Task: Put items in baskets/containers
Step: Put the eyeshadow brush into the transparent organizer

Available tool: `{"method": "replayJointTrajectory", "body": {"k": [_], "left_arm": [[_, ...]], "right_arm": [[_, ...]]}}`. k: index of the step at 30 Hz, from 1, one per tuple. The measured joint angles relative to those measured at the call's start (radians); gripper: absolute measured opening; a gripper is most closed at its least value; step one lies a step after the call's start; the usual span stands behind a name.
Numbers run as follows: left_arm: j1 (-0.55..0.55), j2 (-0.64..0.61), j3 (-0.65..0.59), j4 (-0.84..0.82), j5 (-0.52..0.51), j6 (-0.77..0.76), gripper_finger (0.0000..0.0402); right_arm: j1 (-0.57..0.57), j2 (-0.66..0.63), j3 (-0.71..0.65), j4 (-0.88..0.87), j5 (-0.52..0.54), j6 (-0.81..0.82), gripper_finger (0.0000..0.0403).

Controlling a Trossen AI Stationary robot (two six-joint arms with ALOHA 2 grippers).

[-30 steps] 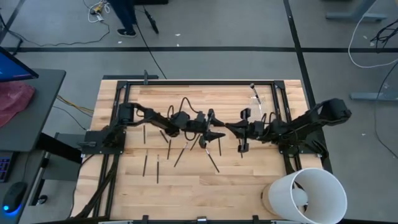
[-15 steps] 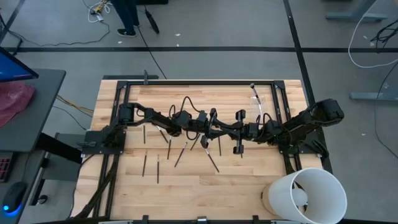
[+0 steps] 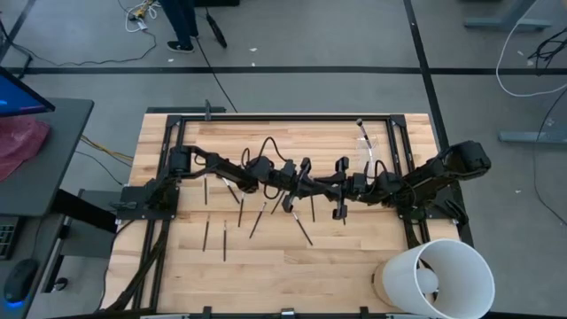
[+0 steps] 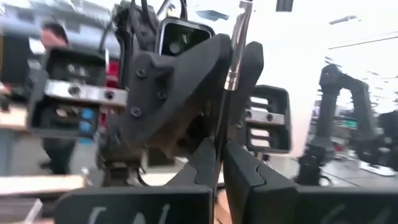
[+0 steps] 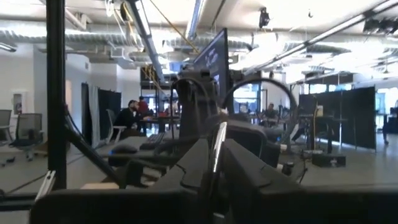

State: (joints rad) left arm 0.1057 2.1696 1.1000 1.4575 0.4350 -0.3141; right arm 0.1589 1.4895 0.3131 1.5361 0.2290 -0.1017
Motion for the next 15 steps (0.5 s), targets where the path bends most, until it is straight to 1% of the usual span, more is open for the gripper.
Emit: {"method": "replayJointTrajectory", "body": {"k": [4, 8, 11, 13, 15], "left_arm": [[0.019, -0.001, 0.001, -0.092, 0.015, -0.023, 0.0012], [0.024, -0.004, 0.001, -0.237, -0.001, -0.001, 0.0012], [0.026, -0.007, 0.001, -0.348, -0.031, 0.023, 0.0012], [0.03, -0.014, 0.001, -0.436, -0.068, 0.058, 0.0012], [0.032, -0.025, 0.001, -0.528, -0.116, 0.095, 0.0012]], "right_arm": [[0.002, -0.047, -0.053, -0.038, 0.05, 0.076, 0.0089], [0.003, -0.157, -0.127, -0.148, 0.056, 0.185, 0.0136], [0.003, -0.268, -0.16, -0.359, 0.058, 0.296, 0.0168], [0.003, -0.35, -0.157, -0.553, 0.059, 0.363, 0.018], [0.003, -0.422, -0.136, -0.782, 0.06, 0.421, 0.0184]]}}
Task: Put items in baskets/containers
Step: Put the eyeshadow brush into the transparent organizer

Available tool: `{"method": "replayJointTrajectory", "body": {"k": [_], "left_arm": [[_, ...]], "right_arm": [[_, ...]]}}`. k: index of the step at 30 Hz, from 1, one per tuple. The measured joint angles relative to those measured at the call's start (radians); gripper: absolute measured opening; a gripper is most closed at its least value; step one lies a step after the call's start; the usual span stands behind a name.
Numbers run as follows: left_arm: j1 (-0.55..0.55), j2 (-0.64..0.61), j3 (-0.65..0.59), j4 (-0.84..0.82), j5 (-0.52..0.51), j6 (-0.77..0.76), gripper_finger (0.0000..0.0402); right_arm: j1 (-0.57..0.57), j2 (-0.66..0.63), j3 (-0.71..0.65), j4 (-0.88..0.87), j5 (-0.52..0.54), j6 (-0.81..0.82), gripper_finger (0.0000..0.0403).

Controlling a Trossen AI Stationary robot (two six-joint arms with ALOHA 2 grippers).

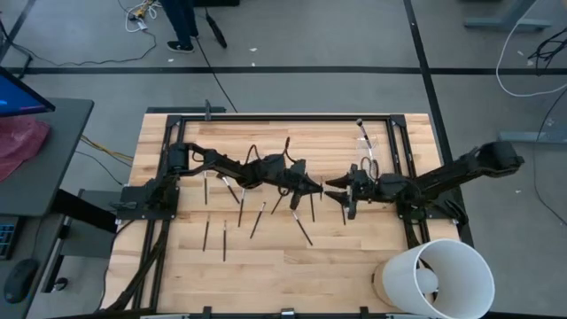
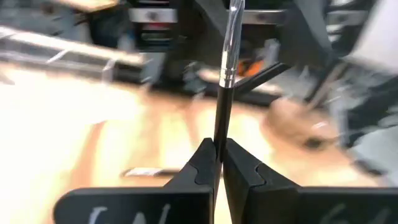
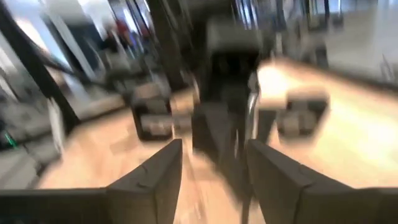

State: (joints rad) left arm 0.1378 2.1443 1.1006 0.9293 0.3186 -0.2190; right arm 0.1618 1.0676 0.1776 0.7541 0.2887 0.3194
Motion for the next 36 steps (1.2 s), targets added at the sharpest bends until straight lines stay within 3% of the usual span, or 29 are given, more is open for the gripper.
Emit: {"method": "replayJointTrajectory", "body": {"k": [4, 7, 16, 22, 30, 36], "left_arm": [[0.0, -0.029, 0.0, -0.103, -0.069, 0.076, 0.0012], [-0.004, -0.034, 0.0, -0.102, -0.077, 0.101, 0.0012], [-0.03, -0.033, 0.0, -0.097, -0.101, 0.135, 0.0012], [-0.03, -0.033, 0.0, -0.096, -0.098, 0.136, 0.0013], [-0.03, -0.033, 0.0, -0.095, -0.1, 0.127, 0.002], [-0.03, -0.033, 0.0, -0.085, -0.096, 0.124, 0.005]], "right_arm": [[-0.003, -0.088, 0.084, -0.365, 0.019, 0.057, 0.0177], [-0.007, -0.091, 0.131, -0.459, 0.055, 0.056, 0.0164], [-0.032, 0.028, 0.179, -0.426, 0.103, -0.065, 0.0135], [-0.032, 0.108, 0.191, -0.305, 0.092, -0.142, 0.0115], [-0.023, 0.111, 0.191, -0.304, 0.086, -0.144, 0.0018], [-0.021, 0.092, 0.191, -0.309, 0.114, -0.121, 0.0011]]}}
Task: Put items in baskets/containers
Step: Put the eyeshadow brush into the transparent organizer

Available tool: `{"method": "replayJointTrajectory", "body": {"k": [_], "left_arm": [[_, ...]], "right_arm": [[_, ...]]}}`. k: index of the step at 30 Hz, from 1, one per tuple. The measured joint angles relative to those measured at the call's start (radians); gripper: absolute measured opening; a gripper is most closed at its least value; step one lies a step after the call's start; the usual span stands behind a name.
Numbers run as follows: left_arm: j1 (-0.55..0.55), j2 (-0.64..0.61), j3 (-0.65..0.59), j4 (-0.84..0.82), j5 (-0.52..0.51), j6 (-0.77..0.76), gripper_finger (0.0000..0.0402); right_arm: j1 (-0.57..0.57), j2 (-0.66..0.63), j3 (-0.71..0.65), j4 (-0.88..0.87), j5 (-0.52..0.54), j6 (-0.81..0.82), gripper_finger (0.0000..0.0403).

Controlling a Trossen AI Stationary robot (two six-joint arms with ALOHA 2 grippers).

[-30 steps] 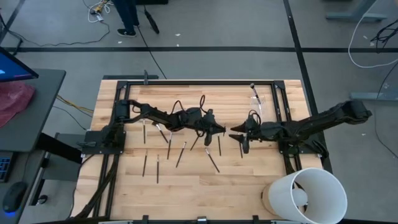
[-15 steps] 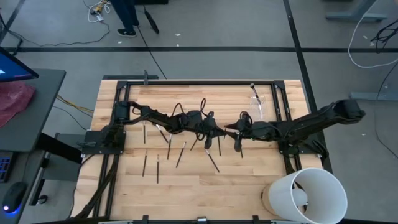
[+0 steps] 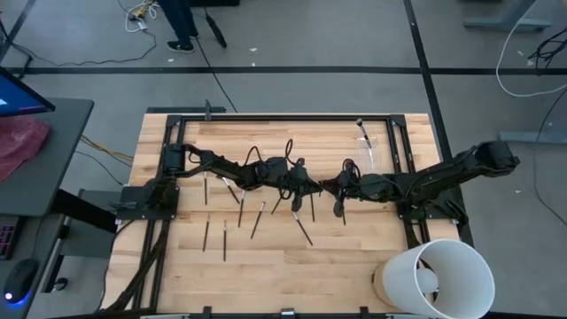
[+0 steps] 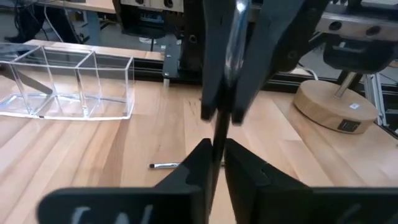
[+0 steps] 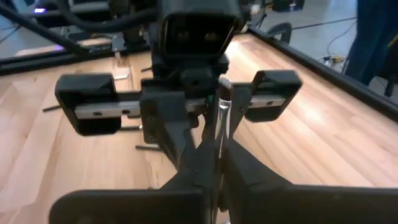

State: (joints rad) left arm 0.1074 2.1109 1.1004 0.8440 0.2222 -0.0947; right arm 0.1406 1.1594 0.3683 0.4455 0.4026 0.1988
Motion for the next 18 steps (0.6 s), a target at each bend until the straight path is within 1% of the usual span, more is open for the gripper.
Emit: {"method": "replayJointTrajectory", "body": {"k": [2, 5, 8, 11, 14, 18], "left_arm": [[0.004, 0.0, 0.0, -0.005, 0.016, 0.005, 0.0073], [0.015, 0.0, 0.0, -0.005, 0.041, 0.001, 0.0121], [0.026, 0.0, 0.0, -0.017, 0.056, -0.026, 0.0175], [0.032, 0.0, 0.0, -0.032, 0.055, -0.043, 0.0219], [0.032, 0.0, 0.0, -0.042, 0.052, -0.042, 0.0246], [0.027, 0.0, 0.0, -0.048, 0.052, -0.038, 0.0255]], "right_arm": [[0.001, -0.031, 0.0, -0.002, 0.015, -0.002, 0.0009], [0.001, -0.106, 0.0, -0.044, 0.043, 0.0, 0.0008], [0.001, -0.211, 0.0, -0.164, 0.114, 0.019, 0.0008], [0.001, -0.33, 0.0, -0.303, 0.218, 0.057, 0.0008], [0.001, -0.45, 0.0, -0.413, 0.326, 0.078, 0.0008], [0.0, -0.587, 0.0, -0.532, 0.427, 0.082, 0.0008]]}}
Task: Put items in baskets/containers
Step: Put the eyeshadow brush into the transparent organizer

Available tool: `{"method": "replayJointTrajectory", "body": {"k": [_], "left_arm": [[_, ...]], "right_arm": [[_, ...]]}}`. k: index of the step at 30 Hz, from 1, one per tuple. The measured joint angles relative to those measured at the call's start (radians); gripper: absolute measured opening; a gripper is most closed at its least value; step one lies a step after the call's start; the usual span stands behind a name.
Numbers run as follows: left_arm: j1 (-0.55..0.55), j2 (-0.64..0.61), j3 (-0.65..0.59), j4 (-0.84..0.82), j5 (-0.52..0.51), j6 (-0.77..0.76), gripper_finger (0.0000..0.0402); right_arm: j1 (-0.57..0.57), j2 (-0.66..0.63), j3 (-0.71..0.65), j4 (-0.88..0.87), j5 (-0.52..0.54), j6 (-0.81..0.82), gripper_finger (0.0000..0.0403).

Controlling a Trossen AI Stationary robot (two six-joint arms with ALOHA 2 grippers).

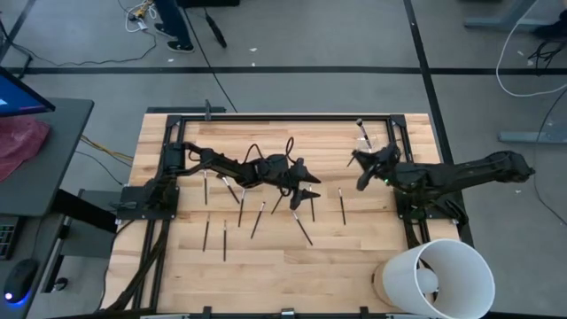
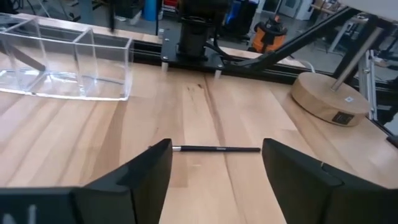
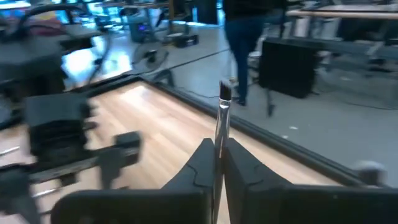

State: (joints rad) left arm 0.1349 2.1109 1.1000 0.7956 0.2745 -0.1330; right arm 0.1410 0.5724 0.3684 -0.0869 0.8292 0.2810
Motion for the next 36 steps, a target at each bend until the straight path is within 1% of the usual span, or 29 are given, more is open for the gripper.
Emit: {"method": "replayJointTrajectory", "body": {"k": [2, 4, 6, 8, 10, 14, 18, 22, 26, 28, 30, 33, 36], "left_arm": [[-0.002, 0.0, 0.0, -0.001, 0.001, 0.008, 0.0252], [-0.004, 0.0, 0.0, -0.002, 0.0, 0.009, 0.0247], [-0.004, 0.0, 0.0, -0.001, 0.0, 0.01, 0.0241], [-0.004, 0.0, 0.0, -0.002, 0.0, 0.009, 0.0237], [-0.004, 0.0, 0.0, -0.001, 0.0, 0.01, 0.0234], [-0.004, 0.0, 0.0, -0.001, 0.0, 0.009, 0.0232], [-0.006, 0.0, 0.0, -0.001, 0.0, 0.007, 0.0232], [-0.015, 0.0, 0.0, -0.001, -0.001, 0.009, 0.0232], [-0.018, 0.0, 0.0, -0.001, 0.0, 0.009, 0.0232], [-0.017, 0.0, 0.0, -0.001, 0.0, 0.009, 0.0232], [-0.017, 0.0, 0.0, -0.001, -0.001, 0.009, 0.0232], [-0.017, 0.0, 0.0, -0.001, -0.001, 0.009, 0.0232], [-0.017, 0.0, 0.0, -0.001, -0.001, 0.009, 0.0232]], "right_arm": [[0.0, -0.059, 0.008, -0.098, 0.04, 0.013, 0.0008], [0.0, -0.108, 0.045, -0.253, 0.082, 0.059, 0.0008], [0.0, -0.138, 0.09, -0.426, 0.11, 0.139, 0.0008], [0.0, -0.151, 0.122, -0.576, 0.114, 0.236, 0.0008], [0.0, -0.153, 0.125, -0.66, 0.122, 0.321, 0.0008], [-0.001, -0.146, 0.086, -0.624, 0.128, 0.362, 0.0008], [-0.022, -0.136, 0.016, -0.642, 0.193, 0.504, 0.0008], [-0.057, -0.136, -0.055, -0.64, 0.203, 0.634, 0.0008], [-0.09, -0.137, -0.102, -0.641, 0.202, 0.714, 0.0008], [-0.105, -0.136, -0.11, -0.641, 0.195, 0.737, 0.0008], [-0.121, -0.137, -0.11, -0.641, 0.166, 0.747, 0.0009], [-0.136, -0.136, -0.11, -0.642, 0.119, 0.746, 0.0009], [-0.143, -0.136, -0.11, -0.644, 0.101, 0.735, 0.0013]]}}
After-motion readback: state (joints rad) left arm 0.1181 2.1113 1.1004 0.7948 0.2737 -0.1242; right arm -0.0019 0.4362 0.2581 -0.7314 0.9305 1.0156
